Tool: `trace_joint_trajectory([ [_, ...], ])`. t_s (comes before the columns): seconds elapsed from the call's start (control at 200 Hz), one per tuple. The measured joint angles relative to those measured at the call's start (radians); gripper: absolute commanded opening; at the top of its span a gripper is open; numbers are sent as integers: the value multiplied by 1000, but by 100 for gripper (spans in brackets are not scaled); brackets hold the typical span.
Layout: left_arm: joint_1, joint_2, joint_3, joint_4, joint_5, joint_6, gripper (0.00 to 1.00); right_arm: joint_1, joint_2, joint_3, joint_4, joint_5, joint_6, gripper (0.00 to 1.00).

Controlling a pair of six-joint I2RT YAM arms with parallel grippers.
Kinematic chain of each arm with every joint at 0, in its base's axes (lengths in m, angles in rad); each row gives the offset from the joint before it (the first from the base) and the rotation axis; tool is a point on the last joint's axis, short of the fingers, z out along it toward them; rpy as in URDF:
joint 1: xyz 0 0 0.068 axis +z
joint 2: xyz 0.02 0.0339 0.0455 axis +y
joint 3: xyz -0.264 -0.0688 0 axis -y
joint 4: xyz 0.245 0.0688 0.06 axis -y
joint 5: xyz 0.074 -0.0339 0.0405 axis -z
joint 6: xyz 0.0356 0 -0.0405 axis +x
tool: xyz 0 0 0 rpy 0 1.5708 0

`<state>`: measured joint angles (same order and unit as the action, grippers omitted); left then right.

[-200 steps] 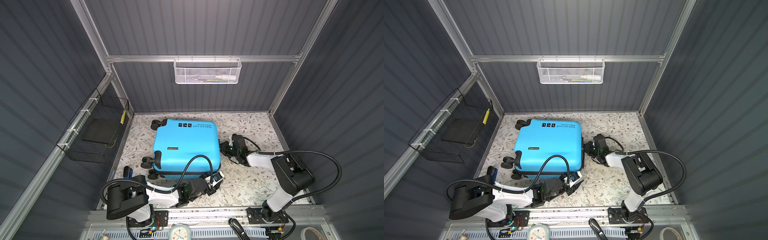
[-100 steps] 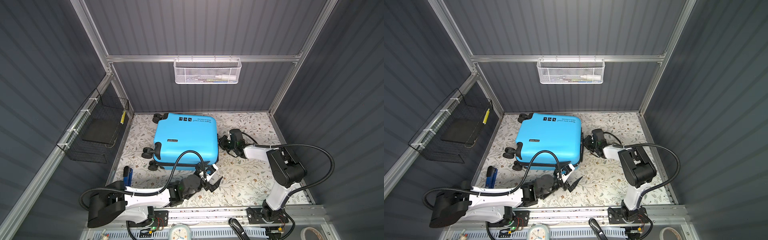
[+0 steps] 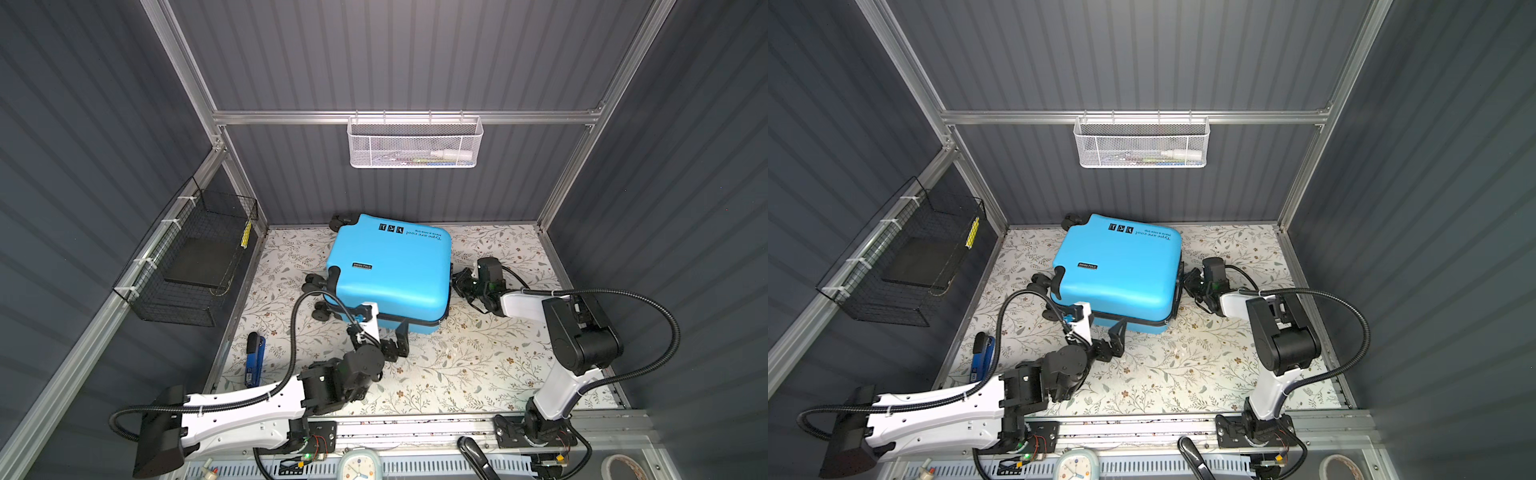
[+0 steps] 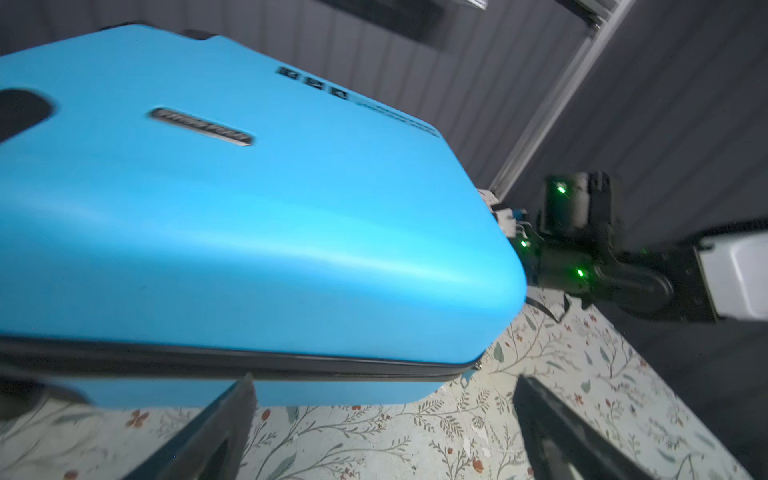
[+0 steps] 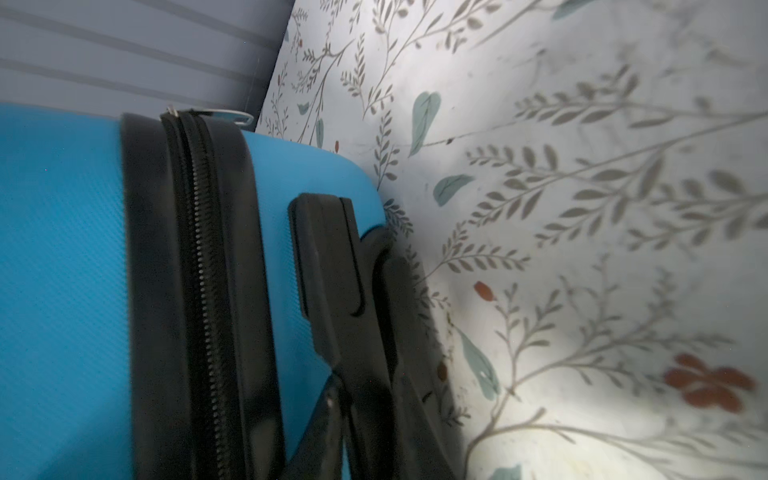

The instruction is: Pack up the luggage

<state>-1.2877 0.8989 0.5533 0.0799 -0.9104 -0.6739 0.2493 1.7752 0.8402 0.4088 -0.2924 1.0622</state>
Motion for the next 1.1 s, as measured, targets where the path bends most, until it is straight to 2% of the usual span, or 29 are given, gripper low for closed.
trace_joint_trajectory([
  [0.11, 35, -45, 5, -104, -43, -128, 100, -7, -21, -26, 7, 2, 0, 0],
  [0.265, 217, -22, 58, -197, 71, -195, 100, -10, -79, -84, 1, 11, 0, 0],
  [0.45, 367, 66, 122, -203, 251, -195, 100, -1, -171, -168, -21, 33, 5, 0],
  [0.67, 487, 174, 172, -126, 456, -175, 100, 41, -238, -228, -29, 93, 20, 0],
  [1.101, 723, 481, 371, 7, 662, -76, 100, 192, -305, -257, -85, 264, 102, 0],
])
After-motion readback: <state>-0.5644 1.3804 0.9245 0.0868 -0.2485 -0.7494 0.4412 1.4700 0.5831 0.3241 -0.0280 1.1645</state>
